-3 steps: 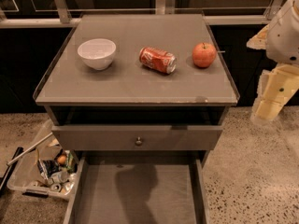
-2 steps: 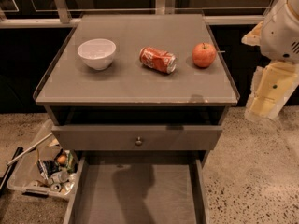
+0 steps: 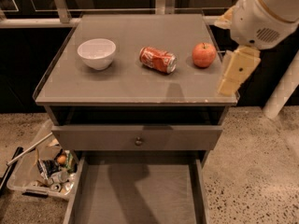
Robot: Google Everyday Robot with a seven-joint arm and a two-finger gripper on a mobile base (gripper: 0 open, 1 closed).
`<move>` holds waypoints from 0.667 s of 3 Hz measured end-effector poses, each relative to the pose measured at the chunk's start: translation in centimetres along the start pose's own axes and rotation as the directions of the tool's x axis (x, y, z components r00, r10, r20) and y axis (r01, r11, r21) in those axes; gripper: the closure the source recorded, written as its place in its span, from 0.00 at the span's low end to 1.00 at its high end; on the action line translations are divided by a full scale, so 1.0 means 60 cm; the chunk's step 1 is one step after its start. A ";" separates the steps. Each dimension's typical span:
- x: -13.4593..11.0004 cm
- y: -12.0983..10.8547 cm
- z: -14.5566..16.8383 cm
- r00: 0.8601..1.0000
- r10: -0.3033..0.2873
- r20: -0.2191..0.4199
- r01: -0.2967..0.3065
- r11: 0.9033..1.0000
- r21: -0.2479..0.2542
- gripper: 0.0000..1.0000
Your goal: Place coke can into middle drawer
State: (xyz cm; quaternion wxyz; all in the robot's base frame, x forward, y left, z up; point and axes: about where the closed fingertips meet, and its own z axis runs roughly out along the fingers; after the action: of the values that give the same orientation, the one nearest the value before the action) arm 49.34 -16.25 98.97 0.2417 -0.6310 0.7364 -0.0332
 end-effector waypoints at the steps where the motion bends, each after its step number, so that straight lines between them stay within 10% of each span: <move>1: -0.020 -0.057 0.026 0.996 0.030 0.081 -0.031 0.999 0.017 0.00; 2: -0.042 -0.114 0.047 0.989 0.052 0.137 -0.055 0.998 0.021 0.00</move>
Offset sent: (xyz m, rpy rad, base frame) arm 0.1231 0.0265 0.0160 0.2208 -0.0549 -0.0117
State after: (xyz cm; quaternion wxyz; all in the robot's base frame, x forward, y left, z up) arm 56.92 -14.51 99.67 0.2999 -0.6088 0.7344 0.0076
